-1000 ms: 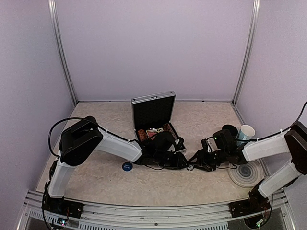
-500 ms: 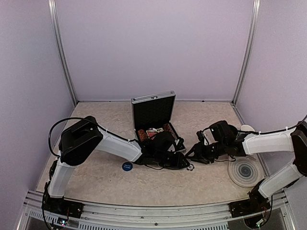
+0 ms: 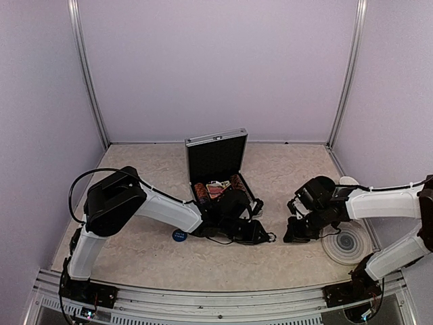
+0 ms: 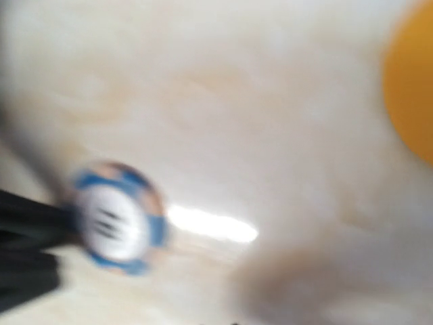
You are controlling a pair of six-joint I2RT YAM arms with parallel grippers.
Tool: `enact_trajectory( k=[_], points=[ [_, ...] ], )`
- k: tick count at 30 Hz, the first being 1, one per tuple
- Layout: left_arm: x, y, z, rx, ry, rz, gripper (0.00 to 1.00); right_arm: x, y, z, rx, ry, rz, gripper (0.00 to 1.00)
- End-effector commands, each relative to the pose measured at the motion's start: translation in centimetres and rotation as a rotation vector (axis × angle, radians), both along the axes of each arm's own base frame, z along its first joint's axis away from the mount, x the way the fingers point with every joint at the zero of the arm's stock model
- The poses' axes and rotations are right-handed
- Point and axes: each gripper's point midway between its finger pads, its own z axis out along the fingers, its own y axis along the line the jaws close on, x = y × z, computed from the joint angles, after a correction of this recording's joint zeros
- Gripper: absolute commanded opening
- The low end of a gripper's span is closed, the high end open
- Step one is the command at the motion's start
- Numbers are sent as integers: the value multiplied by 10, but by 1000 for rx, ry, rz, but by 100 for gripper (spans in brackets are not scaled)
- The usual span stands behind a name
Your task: Pack up texas hold em set
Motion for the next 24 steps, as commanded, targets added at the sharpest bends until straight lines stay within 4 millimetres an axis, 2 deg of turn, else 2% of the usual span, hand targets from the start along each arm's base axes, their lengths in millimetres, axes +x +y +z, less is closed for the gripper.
enact_trajectory(
  k=[1,6,14,20,24],
  points=[
    [-24,30,-67,198,100,-16,18,-11,-12,-21,-80,38,19,9],
    [-22,29,-69,204,96,-15,18,-4,-10,-30,-103,41,22,9],
    [-20,30,-74,207,103,-10,18,9,5,-42,-133,51,53,9],
    [-17,32,-77,210,106,-9,17,7,10,-46,-160,58,80,9],
    [-15,34,-81,211,113,-7,17,4,24,-42,-101,50,122,9]
  ],
)
